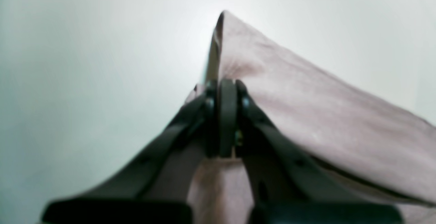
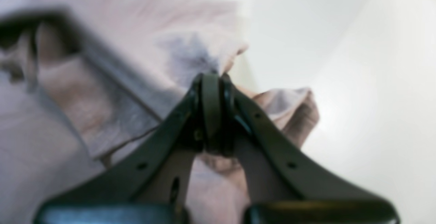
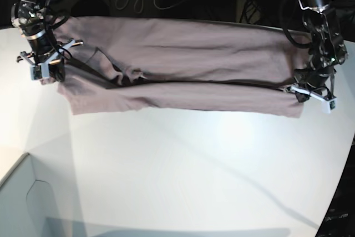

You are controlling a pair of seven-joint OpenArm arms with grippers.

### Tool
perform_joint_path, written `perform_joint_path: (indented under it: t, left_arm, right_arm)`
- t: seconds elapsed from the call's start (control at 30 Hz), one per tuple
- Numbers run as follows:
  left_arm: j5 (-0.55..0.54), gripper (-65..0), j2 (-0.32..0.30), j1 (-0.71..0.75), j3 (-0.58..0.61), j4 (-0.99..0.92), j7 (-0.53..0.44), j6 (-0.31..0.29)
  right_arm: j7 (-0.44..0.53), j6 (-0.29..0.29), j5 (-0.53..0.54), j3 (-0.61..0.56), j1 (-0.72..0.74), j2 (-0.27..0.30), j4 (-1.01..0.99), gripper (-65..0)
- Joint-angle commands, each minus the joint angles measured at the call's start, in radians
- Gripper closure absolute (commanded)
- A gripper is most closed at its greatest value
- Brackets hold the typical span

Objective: Layout the t-shirt on the table in an organized manner, then fold the t-shirt properly
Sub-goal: 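Lift the hem with both grippers and fold it over toward the folded edge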

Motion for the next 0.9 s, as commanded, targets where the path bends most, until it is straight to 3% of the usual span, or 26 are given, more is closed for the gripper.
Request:
perform_joint_path:
  t: [0.0,0.27,0.4,0.5,0.6,0.73,0.87]
  left_arm:
    - [-0.019,0.0,-0.025,-0.014,-0.001,0.015,-0.02,-0.002]
    - [-0.018,-0.9,-0.03,0.017,0.005,0.012,-0.005,-0.002]
    - [-0.019,-13.2,-0.031,0.016,-0.003,0.012,0.082,-0.002]
    - [-0.019,-24.1,-0.031,0.019,-0.003,0.012,0.092,-0.002]
    - [-0.019,-29.3,-0.031,0.019,-0.006,0.026,0.095,-0.002]
    - [-0.021,-29.7,-0.025,0.014,-0.086,0.057,0.099,-0.002]
    - [-0.022,-29.7,-0.027,0.009,-0.126,0.119,0.099,-0.002]
  right_arm:
    - [0.023,0.002,0.026,0.005,-0.009,0.013,0.016,0.0]
    - [0.023,0.002,0.03,-0.002,-0.031,0.01,-0.021,0.0]
    - [0.023,0.002,0.03,-0.004,-0.026,0.013,-0.075,0.0]
    - [0.023,0.002,0.03,-0.004,-0.026,0.013,-0.099,-0.8]
    - [0.023,0.002,0.03,-0.004,-0.032,0.013,-0.095,-9.4]
    - [0.023,0.002,0.032,0.005,-0.037,0.009,-0.043,-20.7]
    - [0.022,0.002,0.035,0.007,-0.066,0.009,0.025,-26.9]
